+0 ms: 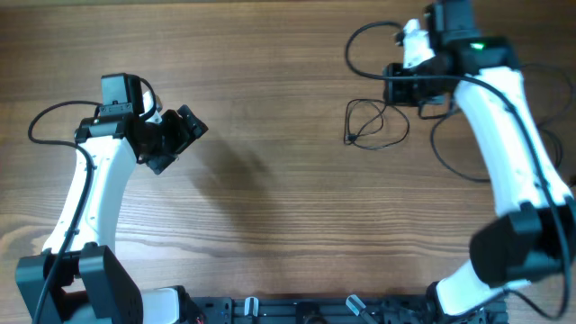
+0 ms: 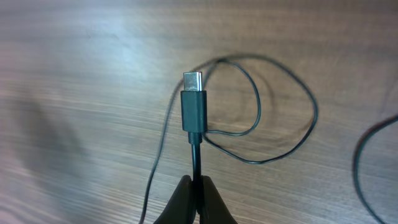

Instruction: Untangle cables

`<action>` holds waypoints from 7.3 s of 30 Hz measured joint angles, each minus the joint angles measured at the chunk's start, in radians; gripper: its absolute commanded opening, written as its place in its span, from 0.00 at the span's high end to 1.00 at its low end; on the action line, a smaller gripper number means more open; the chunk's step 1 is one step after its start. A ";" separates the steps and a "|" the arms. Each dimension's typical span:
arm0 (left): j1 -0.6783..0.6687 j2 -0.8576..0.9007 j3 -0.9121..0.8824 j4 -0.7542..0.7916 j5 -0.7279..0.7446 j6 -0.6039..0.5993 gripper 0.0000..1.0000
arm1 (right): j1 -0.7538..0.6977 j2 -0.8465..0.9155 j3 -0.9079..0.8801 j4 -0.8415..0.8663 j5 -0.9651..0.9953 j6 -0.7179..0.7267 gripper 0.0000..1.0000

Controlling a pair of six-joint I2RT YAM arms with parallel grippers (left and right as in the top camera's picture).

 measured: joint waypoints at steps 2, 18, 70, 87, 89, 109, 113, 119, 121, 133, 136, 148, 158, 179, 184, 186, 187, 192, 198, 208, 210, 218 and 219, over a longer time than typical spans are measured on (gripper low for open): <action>0.000 0.000 0.000 0.000 0.000 0.000 0.08 | 0.018 0.061 0.000 0.000 0.032 0.012 0.96; 0.000 0.000 0.000 -0.006 0.000 0.000 0.08 | 0.021 0.323 0.000 0.054 0.217 0.124 0.74; 0.000 0.000 0.000 -0.014 0.000 0.000 0.08 | -0.006 0.253 -0.077 0.117 0.081 0.282 0.96; 0.000 0.000 0.000 -0.015 0.000 0.000 0.08 | -0.494 -0.172 0.068 0.089 0.238 0.227 0.96; 0.000 0.000 0.000 -0.015 0.000 0.000 0.08 | -0.558 -0.172 0.068 0.081 0.248 0.227 0.96; 0.000 0.000 0.000 -0.015 0.000 0.000 0.08 | -0.818 -0.156 0.068 0.056 0.403 0.379 0.48; 0.000 0.000 0.000 -0.015 0.000 0.000 0.08 | -0.818 -0.105 0.068 0.071 0.338 0.343 0.40; 0.000 0.000 0.000 -0.014 0.000 0.000 0.00 | -0.817 -0.038 0.068 0.070 0.127 0.245 0.38; 0.000 0.000 0.000 -0.002 0.000 -0.002 0.00 | -0.809 -0.034 0.068 0.065 0.023 0.184 0.37; -0.223 0.000 0.000 0.161 -0.113 0.151 0.00 | -0.444 -0.034 0.068 -0.034 -0.214 -0.129 0.13; -0.320 0.000 0.000 0.109 -0.241 0.208 0.00 | -0.328 -0.034 0.068 -0.042 -0.153 -0.135 0.13; -0.299 0.000 0.000 -0.192 -0.417 0.148 0.00 | -0.079 -0.034 0.068 -0.138 0.052 -0.003 0.13; -0.312 -0.100 -0.013 -0.177 -0.418 0.135 0.00 | -0.056 -0.163 -0.214 0.042 0.110 0.045 0.12; -0.398 -0.792 -0.332 0.132 -0.467 0.154 0.00 | -0.056 -0.786 -0.663 0.361 0.124 0.057 0.00; -0.398 -0.787 -0.333 0.132 -0.468 0.154 0.00 | -0.056 -0.750 -0.664 0.361 0.124 0.057 0.01; -0.399 -0.786 -0.333 0.132 -0.468 0.154 0.00 | -0.056 -0.729 -0.664 0.361 0.124 0.057 0.00; -0.398 -0.784 -0.333 0.132 -0.468 0.154 0.00 | -0.056 -0.718 -0.664 0.361 0.124 0.057 0.00; -0.399 -0.769 -0.334 0.131 -0.468 0.154 0.00 | -0.056 -0.654 -0.664 0.361 0.124 0.057 0.00; -0.398 -0.754 -0.334 0.131 -0.468 0.154 0.00 | -0.056 -0.595 -0.666 0.360 0.124 0.057 0.00; -0.398 -0.712 -0.334 0.128 -0.468 0.154 0.00 | -0.056 -0.717 -0.666 0.362 0.129 0.057 0.00; -0.399 -0.702 -0.334 0.128 -0.468 0.154 0.00 | -0.056 -0.773 -0.677 0.385 0.135 0.056 0.00; -0.398 -0.639 -0.335 0.127 -0.471 0.154 0.00 | -0.056 -1.095 -0.892 0.696 0.139 0.045 0.00; -0.398 -0.632 -0.335 0.127 -0.471 0.154 0.00 | -0.056 -1.135 -0.929 0.749 0.139 0.045 0.00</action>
